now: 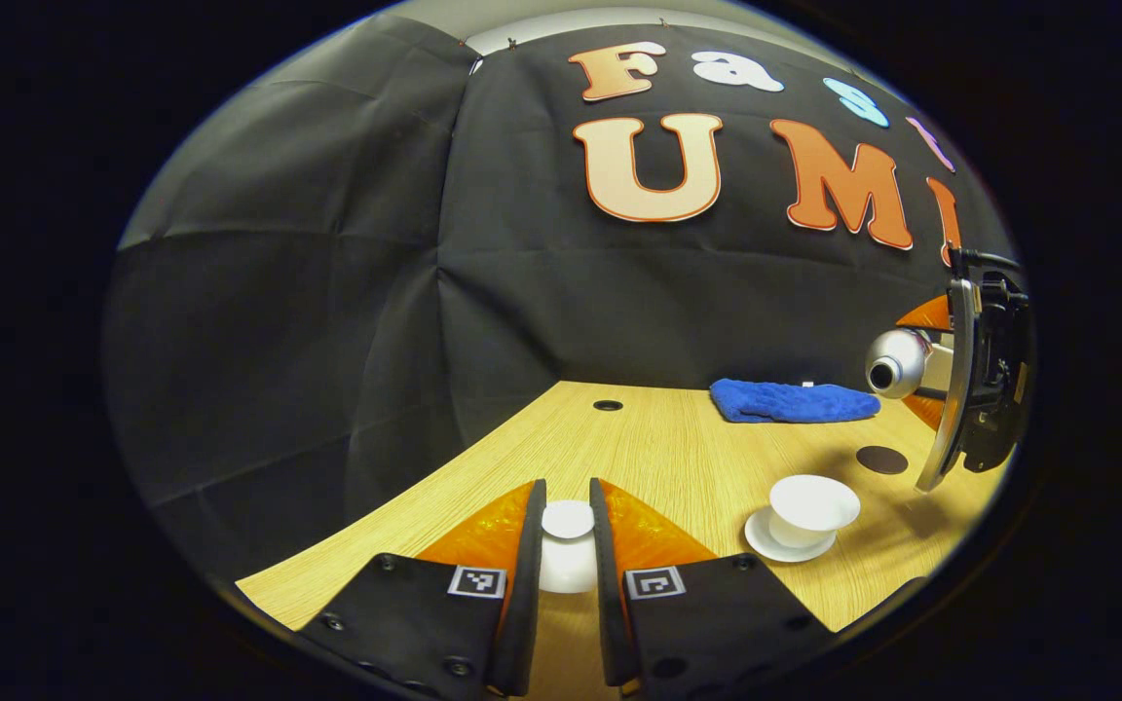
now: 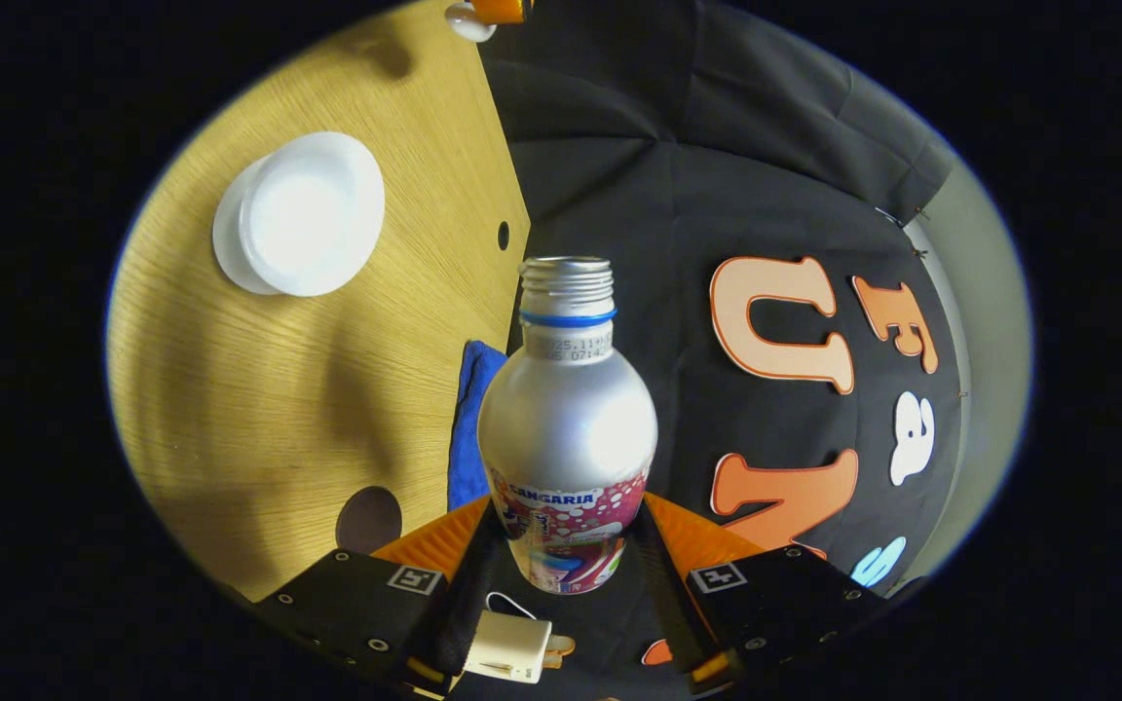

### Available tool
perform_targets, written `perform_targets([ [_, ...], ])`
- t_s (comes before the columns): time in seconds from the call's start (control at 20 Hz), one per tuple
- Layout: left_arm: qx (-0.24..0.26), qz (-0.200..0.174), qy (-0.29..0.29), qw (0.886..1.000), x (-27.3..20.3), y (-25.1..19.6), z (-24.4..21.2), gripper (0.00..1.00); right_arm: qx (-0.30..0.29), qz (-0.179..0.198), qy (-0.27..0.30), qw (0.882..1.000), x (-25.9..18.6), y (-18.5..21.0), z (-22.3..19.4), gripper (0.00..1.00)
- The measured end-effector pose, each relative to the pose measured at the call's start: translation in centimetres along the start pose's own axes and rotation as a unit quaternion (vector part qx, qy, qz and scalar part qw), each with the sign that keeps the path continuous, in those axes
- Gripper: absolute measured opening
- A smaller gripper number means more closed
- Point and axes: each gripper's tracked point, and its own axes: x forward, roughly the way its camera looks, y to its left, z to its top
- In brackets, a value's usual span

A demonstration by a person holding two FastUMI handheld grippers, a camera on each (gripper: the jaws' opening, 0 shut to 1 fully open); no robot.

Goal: Open the teacup lid with one hand, grasp the water bottle and pour water into the teacup with the other hand; after pouring, place the water bottle on the coaster and then close the teacup lid.

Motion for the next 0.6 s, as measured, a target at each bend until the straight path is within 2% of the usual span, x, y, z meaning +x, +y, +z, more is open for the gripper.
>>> perform_targets([
  [0.25, -0.001, -0.001, 0.005, 1.0, 0.0, 0.0, -0.3, 0.31, -0.048, -0.026, -0.013, 0.998, 0.1, -1.3, 0.2, 0.77],
  [0.6, 0.001, 0.001, 0.005, 1.0, 0.1, 0.0, -0.3, 0.31, -0.079, -0.051, -0.02, 0.995, 0.3, -2.2, 0.3, 0.77],
])
